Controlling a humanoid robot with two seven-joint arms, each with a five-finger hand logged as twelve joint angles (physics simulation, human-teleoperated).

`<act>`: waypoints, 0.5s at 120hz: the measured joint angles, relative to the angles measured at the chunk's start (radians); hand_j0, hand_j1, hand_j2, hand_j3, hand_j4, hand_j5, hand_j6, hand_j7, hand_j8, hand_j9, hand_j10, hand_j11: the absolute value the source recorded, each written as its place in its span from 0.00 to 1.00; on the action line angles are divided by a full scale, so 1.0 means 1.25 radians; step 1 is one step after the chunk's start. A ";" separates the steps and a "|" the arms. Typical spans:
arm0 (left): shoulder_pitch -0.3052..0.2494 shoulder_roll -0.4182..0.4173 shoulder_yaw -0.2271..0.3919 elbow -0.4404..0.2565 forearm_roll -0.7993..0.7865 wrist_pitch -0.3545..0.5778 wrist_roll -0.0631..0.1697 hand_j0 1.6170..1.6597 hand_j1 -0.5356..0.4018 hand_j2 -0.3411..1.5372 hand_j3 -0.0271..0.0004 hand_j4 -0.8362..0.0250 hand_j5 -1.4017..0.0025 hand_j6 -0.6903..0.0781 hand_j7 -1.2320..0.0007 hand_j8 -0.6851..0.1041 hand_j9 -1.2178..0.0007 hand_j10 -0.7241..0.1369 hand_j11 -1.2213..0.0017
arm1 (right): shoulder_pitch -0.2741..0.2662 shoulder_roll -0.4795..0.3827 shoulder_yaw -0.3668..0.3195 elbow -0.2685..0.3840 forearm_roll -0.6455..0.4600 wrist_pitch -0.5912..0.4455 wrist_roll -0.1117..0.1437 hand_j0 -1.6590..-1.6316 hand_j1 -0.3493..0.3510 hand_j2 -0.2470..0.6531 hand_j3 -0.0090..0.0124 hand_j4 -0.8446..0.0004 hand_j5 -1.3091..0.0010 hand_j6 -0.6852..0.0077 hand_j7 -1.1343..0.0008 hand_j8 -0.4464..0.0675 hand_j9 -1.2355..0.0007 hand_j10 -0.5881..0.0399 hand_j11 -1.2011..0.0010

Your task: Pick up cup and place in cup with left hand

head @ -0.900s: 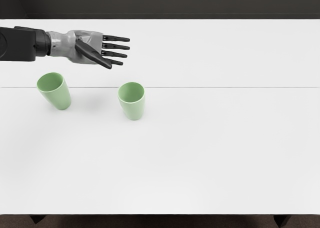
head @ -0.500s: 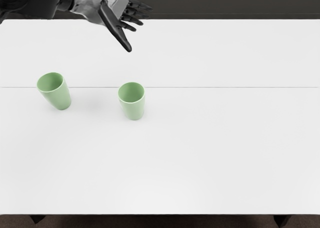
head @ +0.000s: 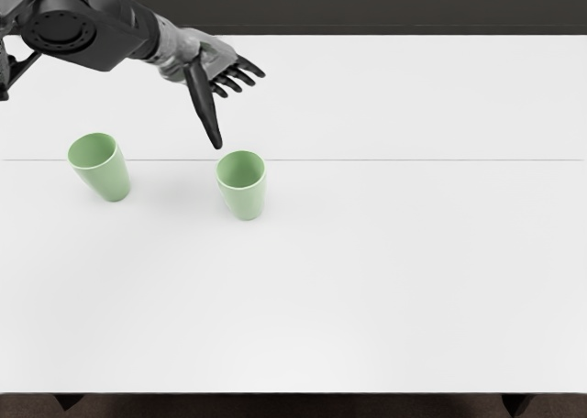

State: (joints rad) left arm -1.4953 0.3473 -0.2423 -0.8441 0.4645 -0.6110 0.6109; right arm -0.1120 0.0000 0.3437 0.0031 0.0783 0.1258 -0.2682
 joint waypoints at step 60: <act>-0.078 -0.003 0.217 -0.200 0.015 0.012 -0.001 0.96 0.92 0.18 0.99 0.95 0.98 0.87 0.98 0.84 0.98 0.82 0.98 | 0.000 0.000 0.000 0.000 0.000 0.000 0.000 0.04 0.00 0.27 0.42 1.00 1.00 0.99 1.00 0.87 1.00 0.94 1.00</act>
State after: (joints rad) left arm -1.5932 0.3439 0.0286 -1.0941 0.4833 -0.5961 0.6090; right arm -0.1120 0.0000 0.3437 0.0031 0.0783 0.1258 -0.2683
